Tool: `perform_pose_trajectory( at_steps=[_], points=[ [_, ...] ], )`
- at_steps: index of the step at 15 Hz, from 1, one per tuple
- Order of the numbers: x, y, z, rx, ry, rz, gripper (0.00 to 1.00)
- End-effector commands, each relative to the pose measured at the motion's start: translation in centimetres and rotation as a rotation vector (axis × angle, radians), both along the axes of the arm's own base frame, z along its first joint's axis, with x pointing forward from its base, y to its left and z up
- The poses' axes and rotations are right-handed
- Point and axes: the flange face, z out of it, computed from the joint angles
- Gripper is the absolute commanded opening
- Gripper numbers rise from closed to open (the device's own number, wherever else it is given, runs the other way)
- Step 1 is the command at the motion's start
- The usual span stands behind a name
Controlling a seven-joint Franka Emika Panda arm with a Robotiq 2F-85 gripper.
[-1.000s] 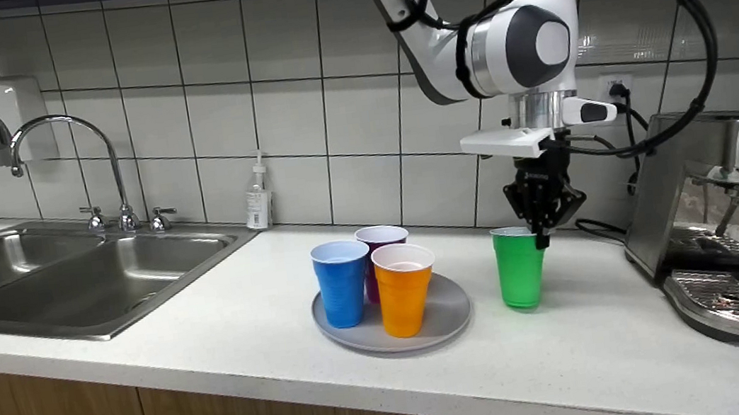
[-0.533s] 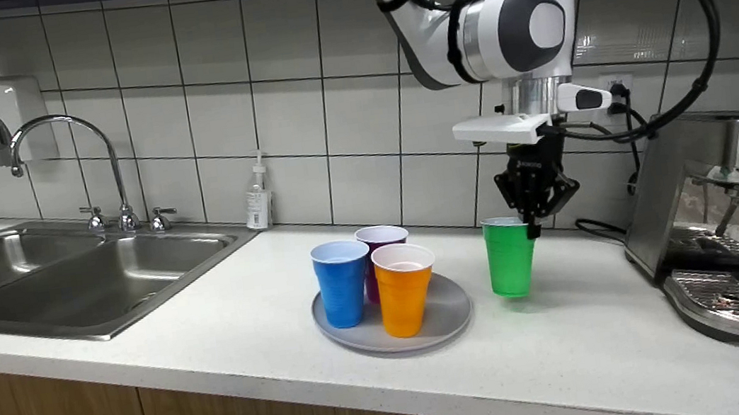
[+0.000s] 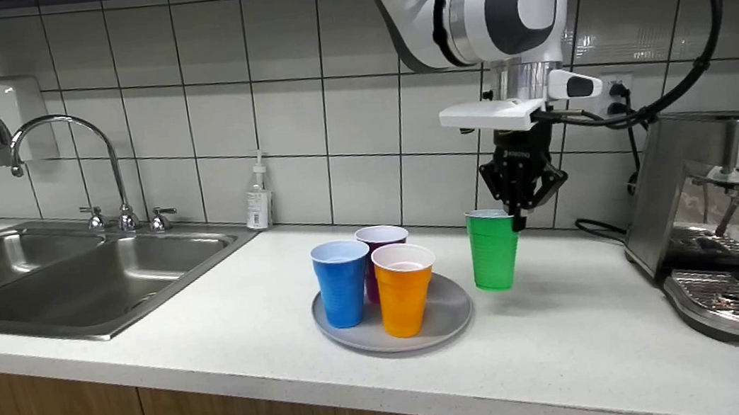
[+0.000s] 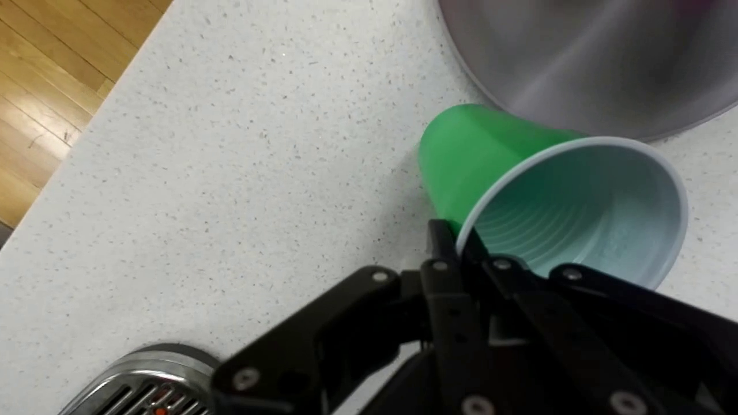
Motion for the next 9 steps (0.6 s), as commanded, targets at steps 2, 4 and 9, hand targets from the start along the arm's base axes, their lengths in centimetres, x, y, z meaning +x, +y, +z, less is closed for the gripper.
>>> perform_pose_trajectory(
  at_steps=[2,4,9],
  points=[
    [-1.5,1.8,1.4,0.03,-0.016,0.079,0.01],
    [-1.6,2.4,1.5,0.033,-0.015,0.107,0.01],
    [-1.7,4.0,1.3,0.044,-0.009,0.169,0.01]
  ],
)
